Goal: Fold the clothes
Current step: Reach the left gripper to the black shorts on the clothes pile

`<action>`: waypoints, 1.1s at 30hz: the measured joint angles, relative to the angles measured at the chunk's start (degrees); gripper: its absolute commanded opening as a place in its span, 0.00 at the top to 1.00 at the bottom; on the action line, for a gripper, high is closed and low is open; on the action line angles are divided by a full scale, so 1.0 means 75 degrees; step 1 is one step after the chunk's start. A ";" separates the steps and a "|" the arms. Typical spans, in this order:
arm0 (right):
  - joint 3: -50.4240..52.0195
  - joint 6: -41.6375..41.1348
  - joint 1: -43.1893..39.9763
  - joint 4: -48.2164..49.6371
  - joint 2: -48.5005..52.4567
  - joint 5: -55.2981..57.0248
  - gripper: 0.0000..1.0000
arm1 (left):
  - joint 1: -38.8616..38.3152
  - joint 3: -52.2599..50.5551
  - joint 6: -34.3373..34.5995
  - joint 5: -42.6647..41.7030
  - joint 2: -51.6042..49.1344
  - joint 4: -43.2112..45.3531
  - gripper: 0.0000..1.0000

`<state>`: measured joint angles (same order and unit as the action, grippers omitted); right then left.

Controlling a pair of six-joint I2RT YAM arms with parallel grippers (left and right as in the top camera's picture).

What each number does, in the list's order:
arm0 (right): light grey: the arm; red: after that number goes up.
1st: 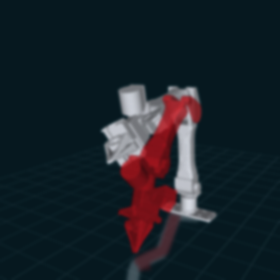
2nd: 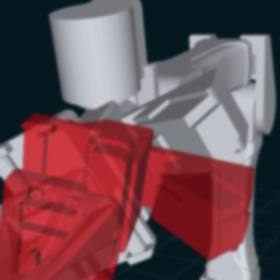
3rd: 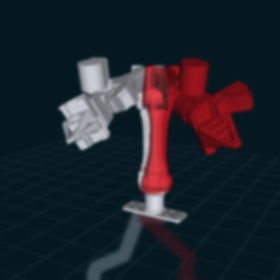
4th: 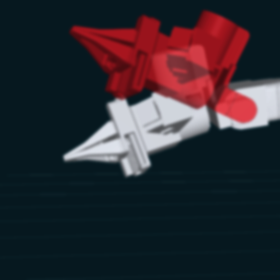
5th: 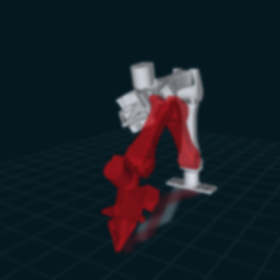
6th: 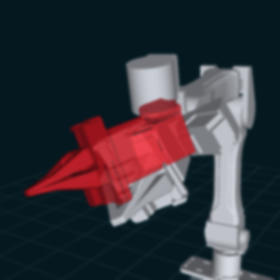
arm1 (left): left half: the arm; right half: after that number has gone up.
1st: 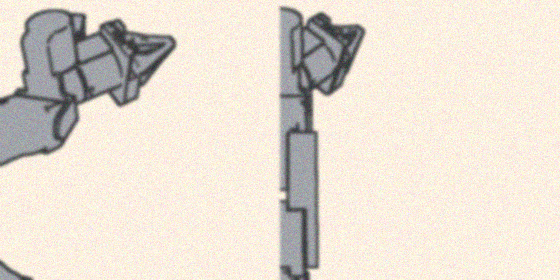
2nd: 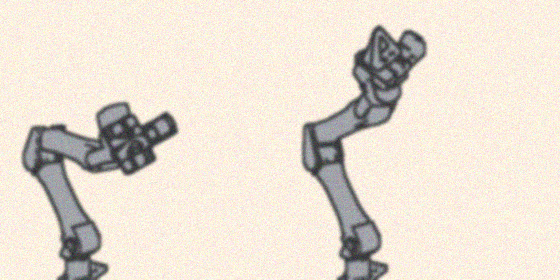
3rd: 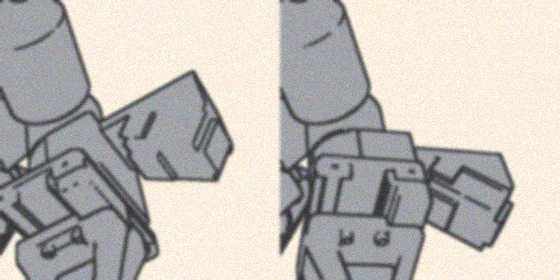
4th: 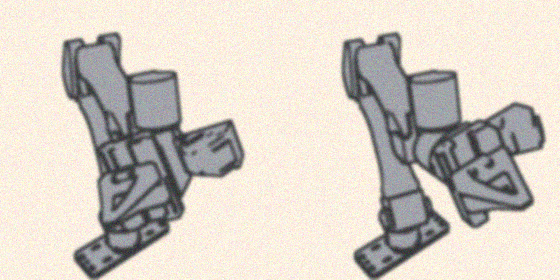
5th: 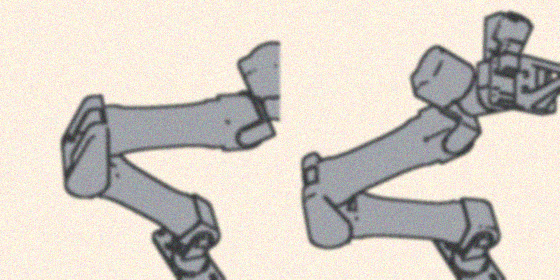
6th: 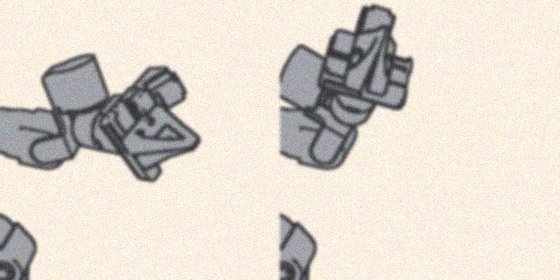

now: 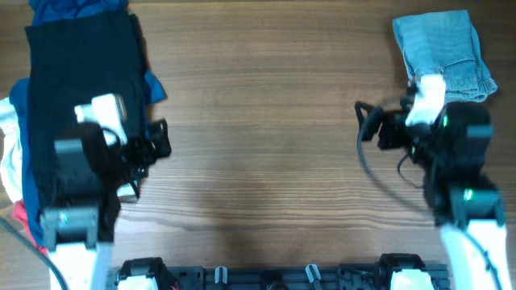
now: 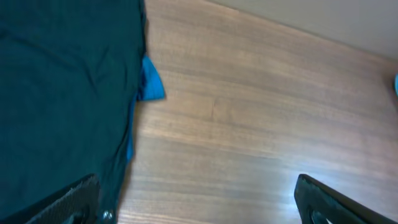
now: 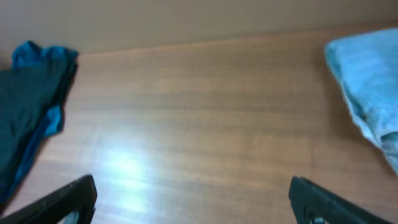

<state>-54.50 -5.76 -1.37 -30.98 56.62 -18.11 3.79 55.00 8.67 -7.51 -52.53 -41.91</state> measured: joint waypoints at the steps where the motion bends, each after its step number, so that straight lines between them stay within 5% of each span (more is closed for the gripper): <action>1: -0.0399 -0.0003 0.0000 -0.0204 0.0376 -0.0102 0.00 | 0.0000 0.0297 -0.0044 0.0000 -0.0321 -0.0026 0.00; 7: -0.1268 -0.0157 0.0000 -0.0058 0.1871 -0.1274 0.00 | 0.0000 0.0603 -0.0149 -0.0114 -0.1472 0.0119 0.00; 15: -0.1268 -0.0516 0.0000 0.0070 0.2212 -0.1638 0.01 | 0.0000 0.0606 -0.0146 -0.0286 -0.1996 0.0187 0.04; 22: -0.1271 -0.0548 0.0000 0.0082 0.2742 -0.1545 0.01 | 0.0000 0.1131 0.0294 0.1556 -0.3611 -0.0930 0.05; 26: -0.1271 -0.0551 0.0000 0.0137 0.3246 -0.1524 0.01 | 0.0000 0.1192 0.0373 0.2340 -0.4698 -0.0863 0.13; 29: -0.1271 -0.0551 0.0000 0.0195 0.3675 -0.1521 0.00 | 0.0000 0.1192 0.0379 0.3028 -0.5476 -0.0874 0.30; 30: -0.1271 -0.0557 0.0000 0.0224 0.3812 -0.1521 0.01 | 0.0000 0.1192 0.0423 0.3244 -0.5642 -0.0883 0.43; 33: -0.1271 -0.0583 0.0000 0.0373 0.4100 -0.1521 0.01 | 0.0000 0.1192 0.0452 0.3488 -0.5761 -0.0973 0.49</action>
<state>-64.03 -10.13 -1.37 -28.18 87.37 -29.52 3.79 63.94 12.05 18.65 -95.74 -49.21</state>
